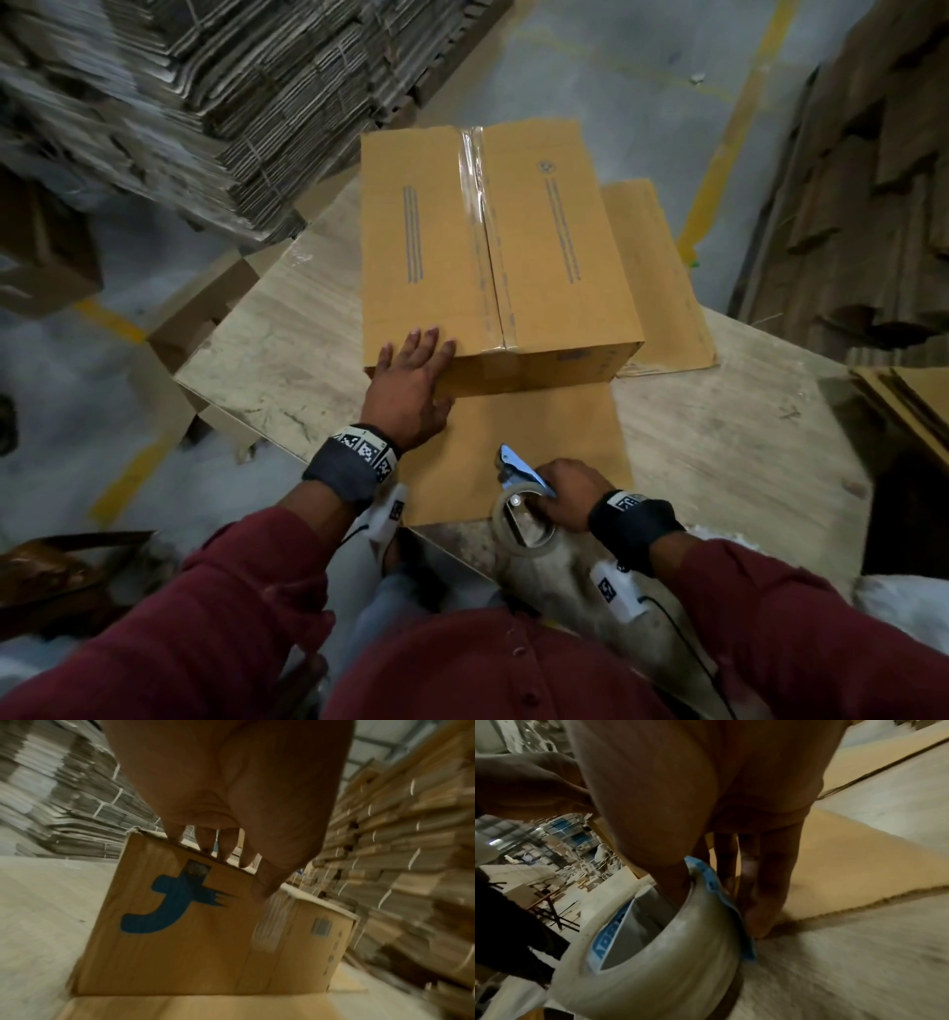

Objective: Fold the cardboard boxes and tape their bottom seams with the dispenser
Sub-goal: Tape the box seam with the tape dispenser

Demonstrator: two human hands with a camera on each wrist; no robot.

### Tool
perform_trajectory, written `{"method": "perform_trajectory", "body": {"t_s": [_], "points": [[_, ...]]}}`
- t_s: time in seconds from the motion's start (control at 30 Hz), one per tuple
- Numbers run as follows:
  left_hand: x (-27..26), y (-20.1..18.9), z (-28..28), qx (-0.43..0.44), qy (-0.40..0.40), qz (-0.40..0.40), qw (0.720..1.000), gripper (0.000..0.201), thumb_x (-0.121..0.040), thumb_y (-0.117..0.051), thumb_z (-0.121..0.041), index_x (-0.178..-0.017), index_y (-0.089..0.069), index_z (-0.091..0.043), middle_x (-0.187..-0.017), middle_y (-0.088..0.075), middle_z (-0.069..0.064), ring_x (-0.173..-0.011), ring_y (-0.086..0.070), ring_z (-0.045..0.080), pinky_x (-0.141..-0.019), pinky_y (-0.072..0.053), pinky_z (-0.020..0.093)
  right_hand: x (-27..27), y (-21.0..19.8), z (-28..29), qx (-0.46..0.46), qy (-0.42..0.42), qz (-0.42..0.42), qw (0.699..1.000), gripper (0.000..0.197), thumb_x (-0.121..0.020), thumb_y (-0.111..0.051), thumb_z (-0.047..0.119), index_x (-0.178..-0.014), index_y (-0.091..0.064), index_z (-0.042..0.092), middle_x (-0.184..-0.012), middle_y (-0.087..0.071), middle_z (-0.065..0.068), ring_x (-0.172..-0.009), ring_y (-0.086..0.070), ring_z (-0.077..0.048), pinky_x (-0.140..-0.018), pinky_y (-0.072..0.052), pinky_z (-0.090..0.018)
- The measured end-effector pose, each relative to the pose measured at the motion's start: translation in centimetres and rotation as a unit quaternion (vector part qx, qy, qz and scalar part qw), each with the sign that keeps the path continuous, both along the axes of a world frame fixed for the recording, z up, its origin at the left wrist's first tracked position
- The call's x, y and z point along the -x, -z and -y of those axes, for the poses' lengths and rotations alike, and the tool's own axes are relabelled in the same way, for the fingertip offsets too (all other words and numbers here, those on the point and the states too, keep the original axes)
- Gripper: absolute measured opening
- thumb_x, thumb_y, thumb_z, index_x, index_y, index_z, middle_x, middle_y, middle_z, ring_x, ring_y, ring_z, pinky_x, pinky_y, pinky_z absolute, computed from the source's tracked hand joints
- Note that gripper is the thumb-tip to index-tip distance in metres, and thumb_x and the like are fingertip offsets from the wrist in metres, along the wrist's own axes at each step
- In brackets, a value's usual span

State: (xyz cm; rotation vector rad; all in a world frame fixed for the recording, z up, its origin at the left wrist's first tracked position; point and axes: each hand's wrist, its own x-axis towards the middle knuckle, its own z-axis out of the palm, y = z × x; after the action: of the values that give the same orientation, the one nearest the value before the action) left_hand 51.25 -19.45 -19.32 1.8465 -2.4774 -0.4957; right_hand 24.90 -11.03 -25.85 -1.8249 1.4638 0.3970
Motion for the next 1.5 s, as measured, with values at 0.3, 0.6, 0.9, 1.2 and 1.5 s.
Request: {"method": "perform_trajectory", "body": {"t_s": [0.3,0.6,0.9,1.2,1.5], "points": [[-2.1,-3.3,-0.5,0.001,-0.203,-0.296,0.933,0.037,-0.093,-0.075,-0.031,-0.126,-0.072,-0.014,-0.106,-0.077,0.001,-0.094,-0.071,0.013,-0.090,-0.058,0.032,-0.8,-5.4,1.7,0.096,-0.041,0.041,0.994,0.061,-0.096,-0.040,0.051,-0.154,-0.037,0.035,-0.115,-0.070,-0.007,-0.108,-0.059,-0.033,-0.082,-0.050,-0.040],[-6.0,-8.0,-1.1,-0.467,-0.369,-0.582,0.554,0.098,-0.090,-0.039,-0.084,-0.125,-0.066,0.003,-0.118,-0.073,0.024,-0.113,-0.071,0.035,-0.103,-0.055,0.046,-8.1,-15.5,7.4,0.231,-0.089,0.068,0.967,0.077,-0.093,-0.027,0.060,-0.163,-0.008,0.035,-0.121,-0.040,-0.004,-0.096,-0.054,-0.029,-0.074,-0.048,-0.040],[-10.8,-9.0,-1.0,-0.383,-0.359,-0.625,0.578,0.083,-0.090,-0.048,-0.079,-0.122,-0.074,-0.006,-0.114,-0.076,0.015,-0.107,-0.073,0.029,-0.086,-0.057,0.037,-13.5,-17.2,9.8,0.233,-0.130,0.060,0.962,0.097,-0.086,-0.057,0.059,-0.162,-0.002,0.033,-0.123,-0.034,0.007,-0.095,-0.057,-0.023,-0.073,-0.051,-0.040],[-12.4,-7.7,-2.6,-0.373,-0.418,-0.690,0.458,0.059,-0.093,-0.062,-0.059,-0.121,-0.074,-0.008,-0.103,-0.075,0.010,-0.086,-0.071,0.023,-0.077,-0.054,0.035,-15.4,-16.8,11.6,0.231,-0.147,0.197,0.941,0.075,-0.079,-0.081,0.040,-0.143,-0.042,0.045,-0.112,-0.041,0.019,-0.095,-0.055,0.000,-0.076,-0.051,-0.025],[-13.3,-8.4,-2.1,-0.304,-0.383,-0.667,0.562,0.051,-0.098,-0.055,-0.059,-0.116,-0.078,-0.018,-0.108,-0.079,0.000,-0.109,-0.070,0.027,-0.094,-0.048,0.040,-16.7,-17.1,13.3,0.245,-0.235,0.053,0.939,0.080,-0.080,-0.067,0.048,-0.150,-0.029,0.044,-0.130,-0.035,0.012,-0.090,-0.062,-0.023,-0.066,-0.054,-0.039]]}}
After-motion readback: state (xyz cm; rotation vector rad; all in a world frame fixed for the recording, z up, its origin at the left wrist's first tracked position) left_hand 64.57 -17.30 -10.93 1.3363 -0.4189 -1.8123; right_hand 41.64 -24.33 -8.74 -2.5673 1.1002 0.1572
